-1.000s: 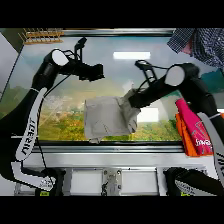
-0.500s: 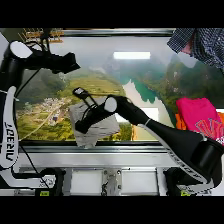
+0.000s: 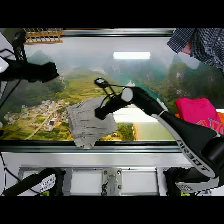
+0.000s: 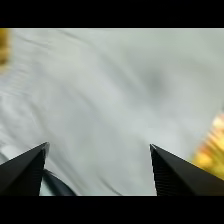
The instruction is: Fold the clothes and pants, and hang the long-sleeved shirts on hangers.
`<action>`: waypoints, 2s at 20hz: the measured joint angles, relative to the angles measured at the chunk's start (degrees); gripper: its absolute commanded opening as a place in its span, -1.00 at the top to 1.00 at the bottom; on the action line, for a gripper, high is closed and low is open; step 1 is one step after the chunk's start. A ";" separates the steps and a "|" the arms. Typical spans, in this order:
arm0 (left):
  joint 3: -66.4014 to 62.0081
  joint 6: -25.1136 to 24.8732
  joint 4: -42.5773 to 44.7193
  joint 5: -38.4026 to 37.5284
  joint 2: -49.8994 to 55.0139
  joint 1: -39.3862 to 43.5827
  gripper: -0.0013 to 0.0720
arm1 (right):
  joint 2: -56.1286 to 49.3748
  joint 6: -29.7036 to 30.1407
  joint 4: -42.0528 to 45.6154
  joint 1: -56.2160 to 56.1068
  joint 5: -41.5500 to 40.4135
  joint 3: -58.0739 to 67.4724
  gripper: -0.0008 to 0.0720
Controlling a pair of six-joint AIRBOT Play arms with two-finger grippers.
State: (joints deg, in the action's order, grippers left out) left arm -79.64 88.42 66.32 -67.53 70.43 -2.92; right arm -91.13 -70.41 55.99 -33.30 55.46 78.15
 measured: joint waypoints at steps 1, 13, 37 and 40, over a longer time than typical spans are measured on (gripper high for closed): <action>3.56 0.02 0.37 0.52 -1.55 0.59 0.95 | -0.26 -0.39 0.42 3.30 1.49 -0.83 -0.98; 20.02 0.02 1.16 5.44 -7.91 8.13 0.95 | -16.09 9.99 -26.49 12.44 8.07 -2.69 -0.97; 20.41 0.13 1.07 5.55 -8.00 16.55 0.95 | 11.08 -11.10 16.11 54.21 10.75 -1.79 0.92; 20.41 0.11 1.14 6.19 -8.00 18.73 0.95 | 14.45 -13.31 14.56 63.39 11.02 -1.79 0.92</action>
State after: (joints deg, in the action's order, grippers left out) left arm -59.22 88.53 67.46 -61.34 62.43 15.81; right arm -76.69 -83.72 70.54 30.09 66.48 76.36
